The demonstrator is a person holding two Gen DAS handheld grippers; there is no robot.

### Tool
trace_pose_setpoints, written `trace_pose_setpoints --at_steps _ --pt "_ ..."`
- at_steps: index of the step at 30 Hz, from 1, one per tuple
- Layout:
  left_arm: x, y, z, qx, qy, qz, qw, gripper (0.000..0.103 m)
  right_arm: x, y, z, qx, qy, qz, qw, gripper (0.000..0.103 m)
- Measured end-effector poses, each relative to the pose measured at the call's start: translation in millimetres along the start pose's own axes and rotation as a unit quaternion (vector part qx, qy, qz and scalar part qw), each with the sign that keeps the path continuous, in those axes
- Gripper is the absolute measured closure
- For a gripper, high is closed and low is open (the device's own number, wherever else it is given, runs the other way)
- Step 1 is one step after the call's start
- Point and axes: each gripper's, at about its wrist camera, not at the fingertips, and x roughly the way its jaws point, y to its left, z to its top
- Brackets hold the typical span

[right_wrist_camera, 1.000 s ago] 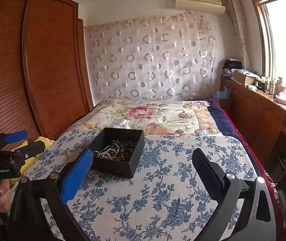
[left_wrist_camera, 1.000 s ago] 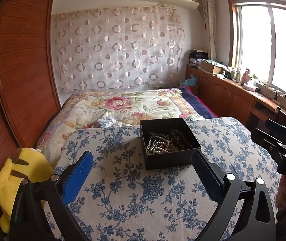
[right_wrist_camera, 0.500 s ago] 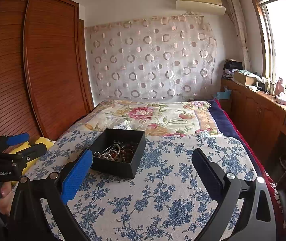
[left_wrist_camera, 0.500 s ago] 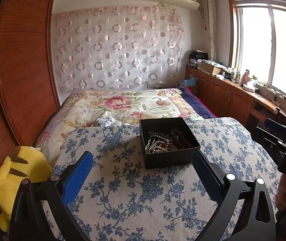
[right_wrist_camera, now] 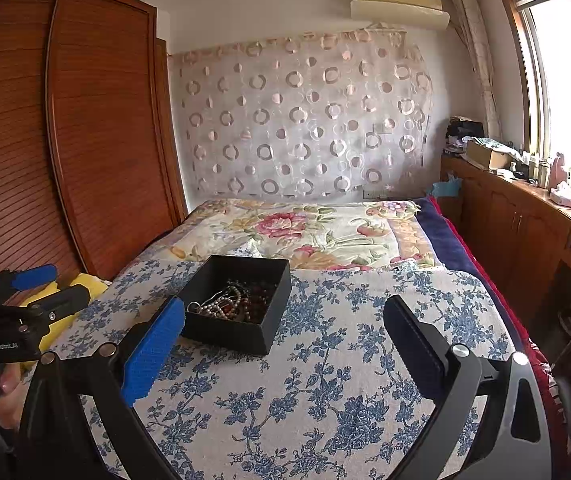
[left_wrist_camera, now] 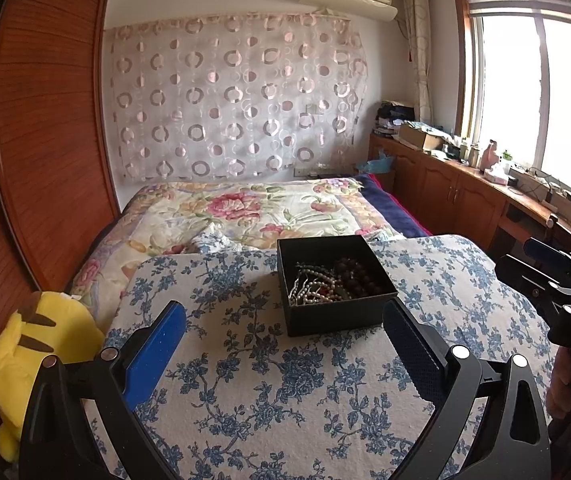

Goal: Organize jewelry

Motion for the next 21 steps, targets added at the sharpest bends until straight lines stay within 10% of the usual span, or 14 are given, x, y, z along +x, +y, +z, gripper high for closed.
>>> trace_pose_setpoints --at_steps 21 --pt "-1.7 -0.6 -0.4 0.0 0.0 0.0 1.0 0.008 -0.7 -0.8 0.5 0.0 0.0 0.0 1.0 0.003"
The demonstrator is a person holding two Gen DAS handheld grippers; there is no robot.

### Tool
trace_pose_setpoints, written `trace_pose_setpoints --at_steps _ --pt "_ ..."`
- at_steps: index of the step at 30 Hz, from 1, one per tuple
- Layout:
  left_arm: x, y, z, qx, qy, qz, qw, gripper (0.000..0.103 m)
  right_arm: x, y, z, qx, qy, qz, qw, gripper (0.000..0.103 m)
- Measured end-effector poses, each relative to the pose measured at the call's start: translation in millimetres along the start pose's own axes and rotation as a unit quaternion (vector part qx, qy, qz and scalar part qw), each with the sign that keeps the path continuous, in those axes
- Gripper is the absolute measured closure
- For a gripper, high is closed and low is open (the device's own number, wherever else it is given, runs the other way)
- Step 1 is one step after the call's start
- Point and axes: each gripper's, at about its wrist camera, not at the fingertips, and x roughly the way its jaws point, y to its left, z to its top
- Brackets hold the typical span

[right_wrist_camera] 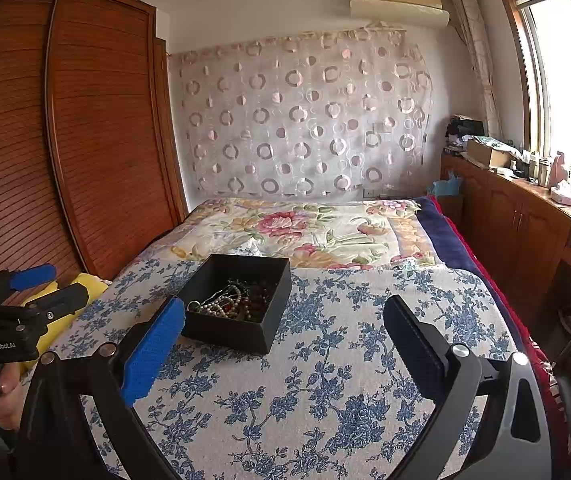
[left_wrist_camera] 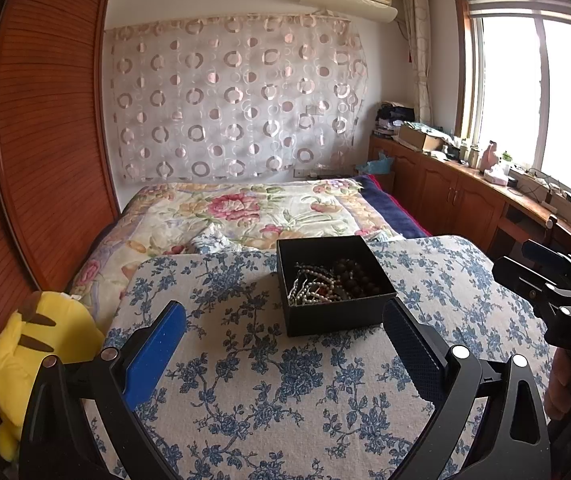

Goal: Organize jewelry

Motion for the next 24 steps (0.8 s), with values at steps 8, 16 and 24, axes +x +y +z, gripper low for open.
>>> trace_pose_setpoints --at_steps 8,16,24 --pt "-1.4 -0.6 0.7 0.0 -0.001 -0.001 1.0 0.008 -0.3 -0.5 0.7 0.001 0.0 0.0 1.0 0.003" --pt "-2.1 -2.3 3.0 -0.001 -0.003 -0.001 1.0 0.008 -0.4 -0.5 0.5 0.001 0.0 0.0 1.0 0.003" --pt "-2.8 -2.6 3.2 -0.001 -0.003 -0.001 1.0 0.008 -0.6 -0.7 0.8 0.001 0.0 0.0 1.0 0.003"
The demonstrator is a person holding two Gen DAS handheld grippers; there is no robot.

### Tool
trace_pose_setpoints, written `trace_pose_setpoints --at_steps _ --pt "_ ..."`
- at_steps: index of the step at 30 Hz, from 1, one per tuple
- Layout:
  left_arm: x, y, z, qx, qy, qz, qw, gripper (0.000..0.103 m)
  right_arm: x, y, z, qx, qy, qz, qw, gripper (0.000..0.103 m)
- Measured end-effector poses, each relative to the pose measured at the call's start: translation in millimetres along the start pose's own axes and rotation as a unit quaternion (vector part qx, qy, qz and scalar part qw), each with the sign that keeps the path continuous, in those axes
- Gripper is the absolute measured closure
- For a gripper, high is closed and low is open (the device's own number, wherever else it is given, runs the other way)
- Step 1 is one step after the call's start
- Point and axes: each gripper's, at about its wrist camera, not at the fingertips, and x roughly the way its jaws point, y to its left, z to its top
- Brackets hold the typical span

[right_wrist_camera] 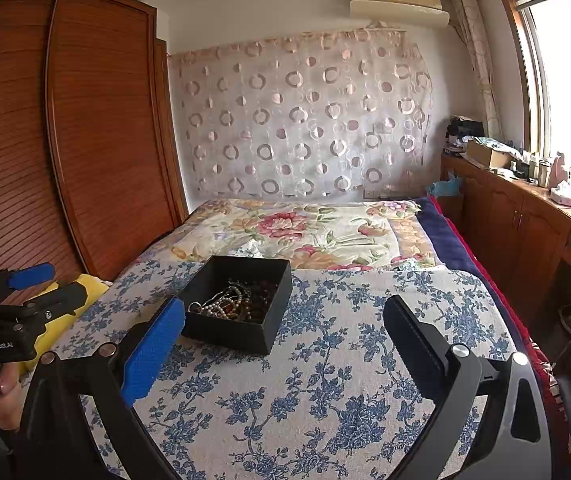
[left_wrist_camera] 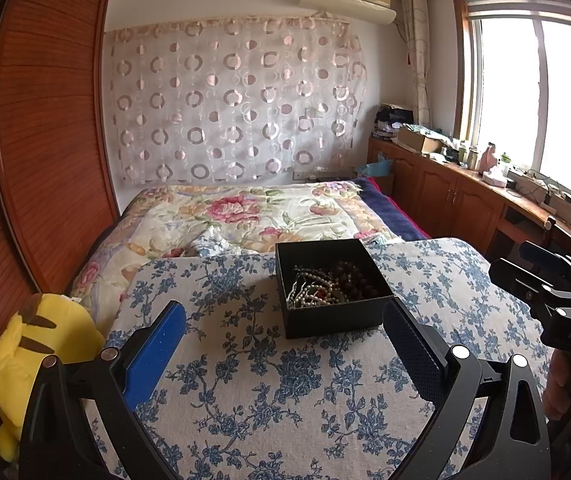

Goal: Organize jewelry

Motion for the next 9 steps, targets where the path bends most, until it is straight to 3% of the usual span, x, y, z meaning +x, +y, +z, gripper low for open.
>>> trace_pose_setpoints --at_steps 9 --pt "-0.7 -0.7 1.9 0.0 0.0 0.001 1.0 0.008 -0.1 -0.2 -0.1 0.001 0.0 0.0 1.0 0.003"
